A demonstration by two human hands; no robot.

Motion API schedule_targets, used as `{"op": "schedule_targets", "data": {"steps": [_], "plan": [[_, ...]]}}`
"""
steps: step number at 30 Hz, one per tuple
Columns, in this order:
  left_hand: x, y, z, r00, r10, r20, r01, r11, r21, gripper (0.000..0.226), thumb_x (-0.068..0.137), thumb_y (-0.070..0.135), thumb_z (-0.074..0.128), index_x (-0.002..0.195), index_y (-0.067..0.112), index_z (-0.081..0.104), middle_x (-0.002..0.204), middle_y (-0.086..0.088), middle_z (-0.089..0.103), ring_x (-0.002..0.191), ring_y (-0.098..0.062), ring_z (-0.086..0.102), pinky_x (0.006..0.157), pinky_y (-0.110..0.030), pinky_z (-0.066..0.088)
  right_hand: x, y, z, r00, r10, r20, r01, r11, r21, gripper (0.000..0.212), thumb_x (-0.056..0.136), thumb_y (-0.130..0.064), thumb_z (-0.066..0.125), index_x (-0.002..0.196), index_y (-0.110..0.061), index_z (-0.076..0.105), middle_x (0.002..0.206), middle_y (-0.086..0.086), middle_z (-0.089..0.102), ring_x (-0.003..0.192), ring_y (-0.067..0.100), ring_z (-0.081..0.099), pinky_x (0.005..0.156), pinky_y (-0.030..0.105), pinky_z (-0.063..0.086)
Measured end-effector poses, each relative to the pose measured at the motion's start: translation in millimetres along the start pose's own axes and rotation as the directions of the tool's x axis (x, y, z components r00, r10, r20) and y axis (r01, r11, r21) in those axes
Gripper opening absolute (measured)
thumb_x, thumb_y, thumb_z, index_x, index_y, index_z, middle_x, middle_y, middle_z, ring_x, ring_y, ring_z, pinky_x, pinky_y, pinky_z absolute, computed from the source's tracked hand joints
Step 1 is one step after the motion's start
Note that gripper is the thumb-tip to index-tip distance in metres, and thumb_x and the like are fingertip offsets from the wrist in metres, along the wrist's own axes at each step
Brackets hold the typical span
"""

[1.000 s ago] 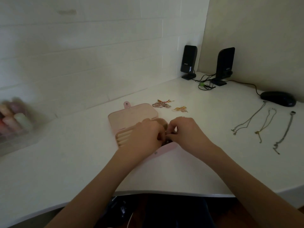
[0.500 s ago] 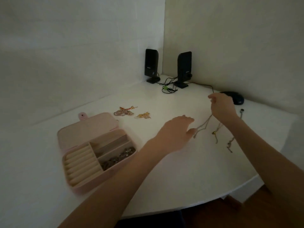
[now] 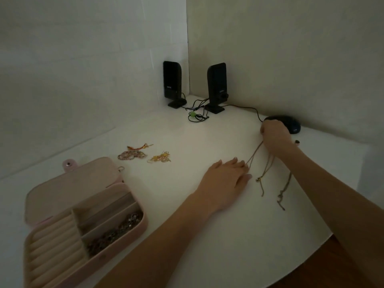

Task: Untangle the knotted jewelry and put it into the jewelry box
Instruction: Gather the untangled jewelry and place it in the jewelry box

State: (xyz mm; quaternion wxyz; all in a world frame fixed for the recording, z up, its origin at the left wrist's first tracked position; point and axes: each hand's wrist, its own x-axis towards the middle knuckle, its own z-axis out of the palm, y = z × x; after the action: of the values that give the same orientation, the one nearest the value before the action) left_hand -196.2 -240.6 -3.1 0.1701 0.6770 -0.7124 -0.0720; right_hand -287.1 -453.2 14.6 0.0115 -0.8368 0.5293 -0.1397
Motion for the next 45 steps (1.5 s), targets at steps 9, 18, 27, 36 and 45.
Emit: {"op": "schedule_targets", "data": {"steps": [9,18,27,36,45], "plan": [[-9,0,-11,0.926,-0.224,-0.305,0.211,0.975,-0.073,0.038,0.099,0.03,0.043,0.066,0.012,0.047,0.066,-0.001,0.052,0.065,-0.02,0.048,0.065,-0.028,0.035,-25,-28,-17,0.997,-0.074,-0.014,0.075,0.993,0.094,0.024,0.091,0.001,0.052,0.114,-0.004,0.056,0.106,0.017,0.06,0.085,0.025,0.058,0.073,0.035,0.052],[-10,8,-50,0.839,-0.494,-0.229,0.037,0.471,-0.881,0.029,0.095,0.01,0.051,0.124,0.01,0.047,0.1,-0.005,0.069,0.092,-0.011,0.066,0.082,-0.019,0.047,-110,-90,-97,0.921,-0.388,0.027,0.096,0.296,0.95,0.022,0.087,0.003,0.062,0.107,-0.004,0.066,0.097,0.007,0.067,0.086,0.016,0.07,0.073,0.017,0.054],[-96,-23,-85,0.873,-0.391,-0.292,0.016,0.621,-0.784,0.03,0.1,0.01,0.044,0.083,0.019,0.067,0.052,0.012,0.045,0.048,-0.001,0.041,0.053,-0.022,0.041,-121,-108,-111,0.976,-0.191,-0.103,0.119,0.075,0.99,0.021,0.086,0.008,0.059,0.095,-0.009,0.067,0.096,0.014,0.065,0.091,0.021,0.068,0.088,0.029,0.055],[-199,-36,-97,0.854,-0.508,-0.116,0.177,0.492,-0.852,0.02,0.098,0.003,0.045,0.094,0.002,0.065,0.073,-0.006,0.067,0.064,-0.016,0.06,0.061,-0.022,0.05,-147,-146,-111,0.963,-0.265,-0.057,0.036,-0.082,0.996,0.019,0.085,0.011,0.058,0.093,-0.005,0.062,0.092,0.011,0.058,0.083,0.016,0.066,0.078,0.024,0.056],[-222,-20,-132,0.758,-0.599,-0.258,-0.057,0.332,-0.941,0.023,0.099,0.0,0.039,0.085,0.004,0.057,0.07,-0.005,0.069,0.071,-0.018,0.072,0.074,-0.03,0.06,-171,-180,-112,0.943,-0.327,-0.068,0.039,-0.095,0.995,0.015,0.086,0.011,0.058,0.09,-0.003,0.063,0.086,0.01,0.061,0.078,0.013,0.068,0.075,0.021,0.056]]}}
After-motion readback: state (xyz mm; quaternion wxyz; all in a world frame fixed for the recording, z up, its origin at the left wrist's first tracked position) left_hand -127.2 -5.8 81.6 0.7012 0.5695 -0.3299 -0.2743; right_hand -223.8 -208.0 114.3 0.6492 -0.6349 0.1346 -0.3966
